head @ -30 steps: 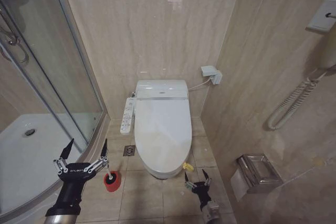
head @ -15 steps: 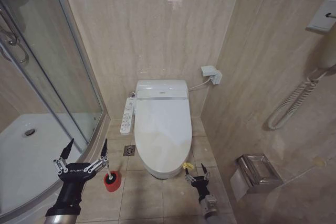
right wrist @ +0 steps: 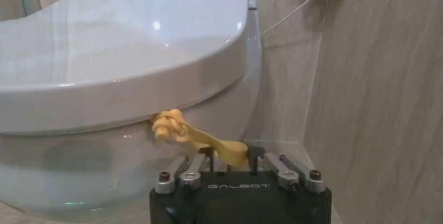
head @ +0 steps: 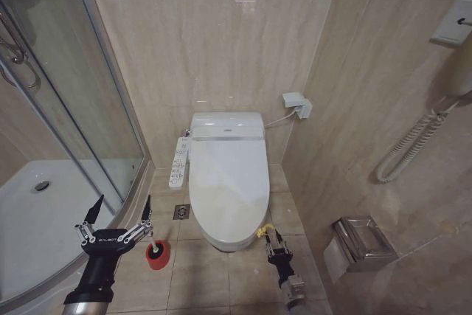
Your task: Open the toilet lid, clean the toilet bowl with a toilet brush, close the toilet lid, and flush.
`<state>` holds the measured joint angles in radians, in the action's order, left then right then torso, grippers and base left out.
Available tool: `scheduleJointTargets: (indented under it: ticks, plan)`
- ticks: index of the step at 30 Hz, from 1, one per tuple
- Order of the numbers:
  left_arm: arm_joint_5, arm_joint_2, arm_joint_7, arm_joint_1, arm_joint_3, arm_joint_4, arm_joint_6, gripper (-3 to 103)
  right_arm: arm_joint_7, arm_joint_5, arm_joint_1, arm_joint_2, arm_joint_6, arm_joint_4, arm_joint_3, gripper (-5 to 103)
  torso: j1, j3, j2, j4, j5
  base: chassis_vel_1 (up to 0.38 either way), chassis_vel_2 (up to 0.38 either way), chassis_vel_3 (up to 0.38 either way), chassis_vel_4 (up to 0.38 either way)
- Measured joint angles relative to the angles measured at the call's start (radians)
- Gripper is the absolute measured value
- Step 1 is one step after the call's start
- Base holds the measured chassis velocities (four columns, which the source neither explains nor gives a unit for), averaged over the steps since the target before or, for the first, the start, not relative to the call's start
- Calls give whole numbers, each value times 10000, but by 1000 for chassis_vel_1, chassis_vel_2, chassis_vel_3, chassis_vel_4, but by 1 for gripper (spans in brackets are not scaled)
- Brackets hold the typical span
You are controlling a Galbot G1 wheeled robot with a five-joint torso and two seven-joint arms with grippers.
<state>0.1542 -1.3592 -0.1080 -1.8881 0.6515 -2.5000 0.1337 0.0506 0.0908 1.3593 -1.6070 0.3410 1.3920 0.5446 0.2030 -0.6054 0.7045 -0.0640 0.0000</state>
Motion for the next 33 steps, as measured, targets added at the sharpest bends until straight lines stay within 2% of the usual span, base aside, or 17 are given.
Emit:
scheduleJointTargets:
  ticks: [2, 3, 8, 9, 15, 24, 31, 33]
  plan:
    - [0, 0, -1, 0, 0, 0, 0, 100, 0, 0, 29, 3, 8, 35, -9, 48, 0, 0, 0, 0, 0, 0, 0, 0, 0]
    - [0, 0, -1, 0, 0, 0, 0, 100, 4, -14, 120, 11, 39, 122, -30, 21, 0, 0, 0, 0, 0, 0, 0, 0, 0]
    - [0, 0, -1, 0, 0, 0, 0, 100, 116, -67, 238, 5, 189, 212, -40, 21, 0, 0, 0, 1, 1, 0, 0, 0, 0]
    - [0, 0, 0, 0, 0, 0, 0, 100, 122, -93, 286, 4, 211, 276, -43, 3, 0, 0, 0, 1, 1, 0, 0, 0, 0]
    - [0, 0, -1, 0, 0, 0, 0, 100, 116, -261, 447, 53, 226, 682, -59, 3, 0, 0, 0, 1, 1, 0, 0, 0, 0]
    - [0, 0, 0, 0, 0, 0, 0, 100, 139, -848, 947, 481, 198, 2446, 307, 2, 0, 0, 0, 3, 4, 0, 0, 0, 0]
    - [0, 0, 0, 0, 0, 0, 0, 100, 245, -2165, 1079, 781, -300, 3595, 491, 2, 0, -1, -1, 4, 6, 0, 0, 0, 0]
    - [0, 0, 0, 0, 0, 0, 0, 100, 200, -3224, 1140, 876, -1063, 4701, 372, 2, 0, -1, -1, -2, 2, 0, 0, 0, 0]
